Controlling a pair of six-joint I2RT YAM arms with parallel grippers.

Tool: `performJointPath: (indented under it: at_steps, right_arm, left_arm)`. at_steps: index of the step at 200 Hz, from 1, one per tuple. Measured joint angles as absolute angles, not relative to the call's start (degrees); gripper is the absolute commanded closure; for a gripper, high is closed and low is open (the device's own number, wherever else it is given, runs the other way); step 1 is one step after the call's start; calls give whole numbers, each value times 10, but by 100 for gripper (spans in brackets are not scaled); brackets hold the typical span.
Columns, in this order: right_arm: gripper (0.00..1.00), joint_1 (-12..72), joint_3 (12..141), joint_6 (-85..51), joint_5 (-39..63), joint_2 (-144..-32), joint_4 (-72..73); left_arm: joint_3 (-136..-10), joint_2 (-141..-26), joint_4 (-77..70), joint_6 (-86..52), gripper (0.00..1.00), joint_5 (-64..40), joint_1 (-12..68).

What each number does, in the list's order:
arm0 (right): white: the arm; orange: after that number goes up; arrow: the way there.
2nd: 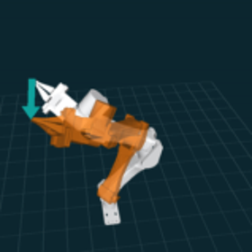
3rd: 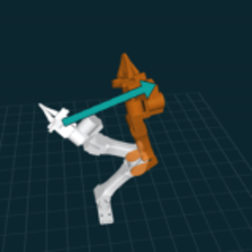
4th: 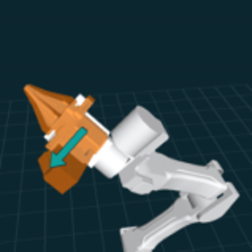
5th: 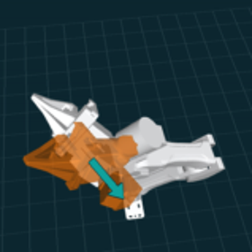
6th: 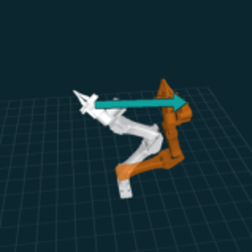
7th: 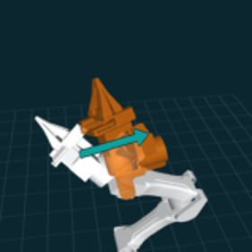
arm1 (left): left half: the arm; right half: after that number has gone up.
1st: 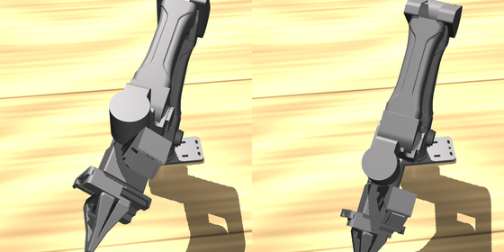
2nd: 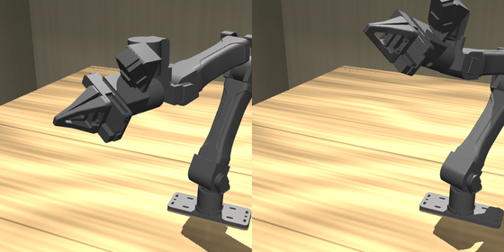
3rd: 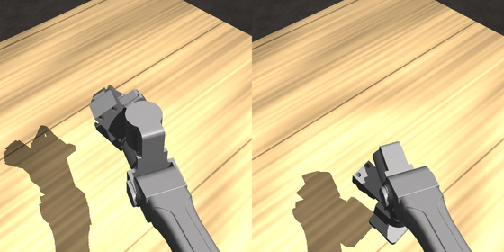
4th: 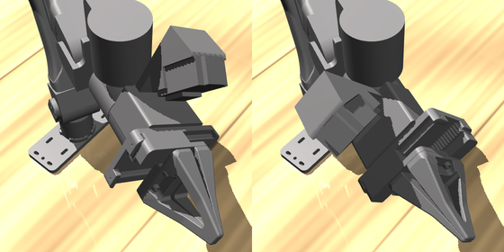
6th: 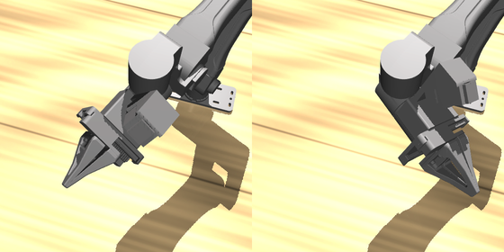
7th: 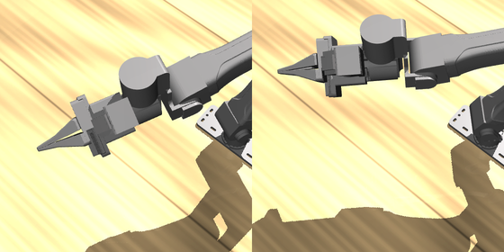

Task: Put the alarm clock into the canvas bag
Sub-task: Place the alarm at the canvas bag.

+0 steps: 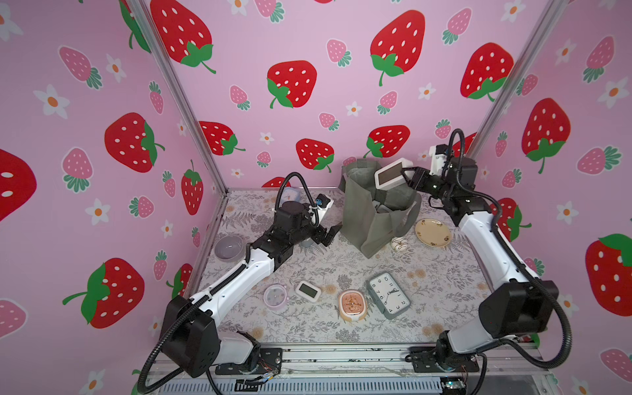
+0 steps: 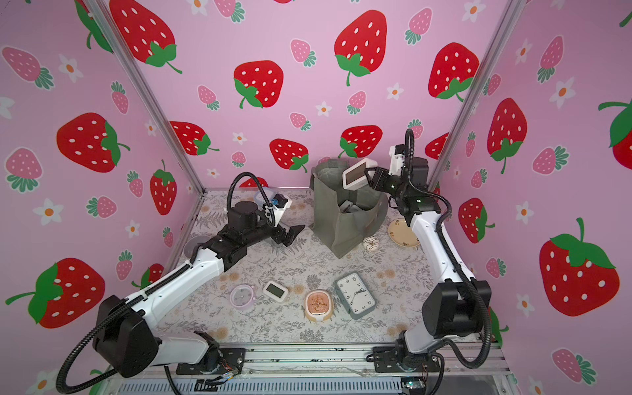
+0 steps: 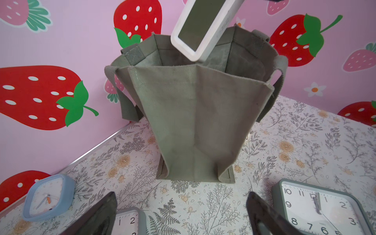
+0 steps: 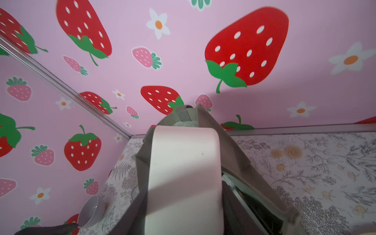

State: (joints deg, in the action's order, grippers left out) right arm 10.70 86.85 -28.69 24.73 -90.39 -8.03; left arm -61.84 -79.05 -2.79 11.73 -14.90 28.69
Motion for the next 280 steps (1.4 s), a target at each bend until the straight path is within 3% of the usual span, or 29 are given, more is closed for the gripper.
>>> performJointPath:
  at_steps: [54, 106, 167, 207, 280]
  right_arm:
    - [60, 131, 899, -255, 287, -965, -137]
    - [60, 150, 960, -231, 292, -1017, -183]
    - [60, 180, 1050, -187, 248, -1068, -270]
    - [60, 195, 1085, -178, 214, -1068, -317]
    - [60, 216, 1129, -164, 154, -1068, -378]
  left_arm:
    - [-651, -837, -37, 102, 1, -170, 276]
    - [-693, -879, -51, 103, 10, -188, 266]
    - [-749, -964, -79, 109, 14, -215, 246]
    - [-783, -1018, -103, 110, 27, -257, 219]
    - [-903, -1098, -99, 154, 37, -354, 209]
